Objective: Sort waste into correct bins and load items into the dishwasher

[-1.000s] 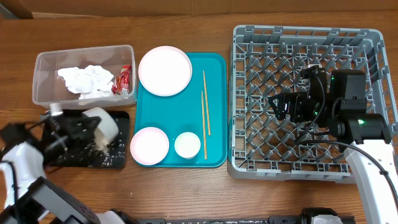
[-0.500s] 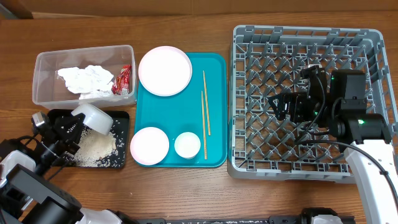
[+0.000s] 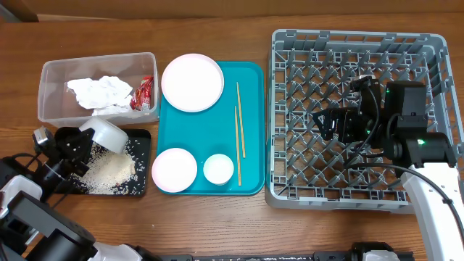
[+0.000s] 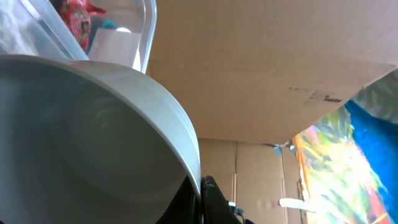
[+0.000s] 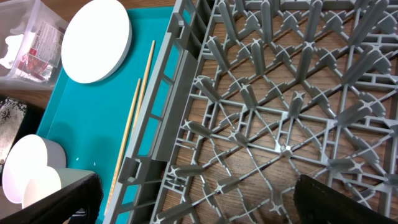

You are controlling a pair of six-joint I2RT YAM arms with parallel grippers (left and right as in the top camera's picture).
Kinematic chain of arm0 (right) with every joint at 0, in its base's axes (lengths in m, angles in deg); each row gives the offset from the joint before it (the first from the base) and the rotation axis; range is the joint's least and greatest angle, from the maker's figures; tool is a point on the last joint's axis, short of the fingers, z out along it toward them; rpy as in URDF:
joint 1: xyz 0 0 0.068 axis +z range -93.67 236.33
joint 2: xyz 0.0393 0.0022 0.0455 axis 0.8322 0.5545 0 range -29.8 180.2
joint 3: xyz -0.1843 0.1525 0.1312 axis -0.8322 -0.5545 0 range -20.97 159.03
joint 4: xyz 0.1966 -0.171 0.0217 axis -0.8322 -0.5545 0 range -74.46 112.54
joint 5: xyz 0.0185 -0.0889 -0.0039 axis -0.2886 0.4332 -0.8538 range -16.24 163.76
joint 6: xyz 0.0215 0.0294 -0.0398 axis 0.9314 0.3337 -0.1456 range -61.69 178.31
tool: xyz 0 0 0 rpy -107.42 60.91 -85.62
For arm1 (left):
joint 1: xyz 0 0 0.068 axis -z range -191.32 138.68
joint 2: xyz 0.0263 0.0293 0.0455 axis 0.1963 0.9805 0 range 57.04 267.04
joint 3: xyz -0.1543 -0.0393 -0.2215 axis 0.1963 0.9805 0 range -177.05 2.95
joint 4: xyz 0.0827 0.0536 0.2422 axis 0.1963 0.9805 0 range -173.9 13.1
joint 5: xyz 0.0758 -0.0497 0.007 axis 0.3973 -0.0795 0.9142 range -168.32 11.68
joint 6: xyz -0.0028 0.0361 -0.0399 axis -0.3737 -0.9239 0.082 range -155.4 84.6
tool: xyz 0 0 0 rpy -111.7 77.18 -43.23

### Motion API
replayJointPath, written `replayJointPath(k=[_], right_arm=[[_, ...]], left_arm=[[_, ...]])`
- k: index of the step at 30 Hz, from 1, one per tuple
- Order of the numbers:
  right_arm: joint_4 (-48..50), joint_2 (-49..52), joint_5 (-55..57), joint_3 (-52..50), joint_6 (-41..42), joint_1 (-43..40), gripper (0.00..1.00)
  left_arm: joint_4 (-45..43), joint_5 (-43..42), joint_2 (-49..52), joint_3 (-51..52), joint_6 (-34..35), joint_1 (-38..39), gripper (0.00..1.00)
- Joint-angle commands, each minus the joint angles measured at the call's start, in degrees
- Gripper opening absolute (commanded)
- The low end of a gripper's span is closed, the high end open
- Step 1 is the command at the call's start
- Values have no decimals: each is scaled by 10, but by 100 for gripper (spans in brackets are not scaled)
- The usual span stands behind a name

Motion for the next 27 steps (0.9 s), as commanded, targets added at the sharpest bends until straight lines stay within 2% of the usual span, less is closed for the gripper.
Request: replayJointPath(k=[1, 8, 12, 16, 19, 22, 27], right_arm=[[2, -2, -5, 12, 2, -3, 100], [2, -2, -5, 12, 2, -3, 100], [1, -2, -5, 12, 2, -3, 100], [-3, -2, -5, 12, 2, -3, 100], [-5, -2, -5, 10, 2, -4, 100], [-7, -2, -5, 9, 2, -4, 100], [-6, -2, -5, 9, 2, -4, 100]], left_arm=[[-13, -19, -12, -4, 21, 36, 4], [-21, 21, -47, -78, 45, 152, 4], [-21, 125, -76, -161, 65, 259, 4], [-17, 308, -80, -250, 52, 414, 4], [-15, 472, -78, -267, 9, 523, 4], [27, 700, -73, -267, -26, 639, 4], [127, 928, -52, -267, -57, 763, 4]])
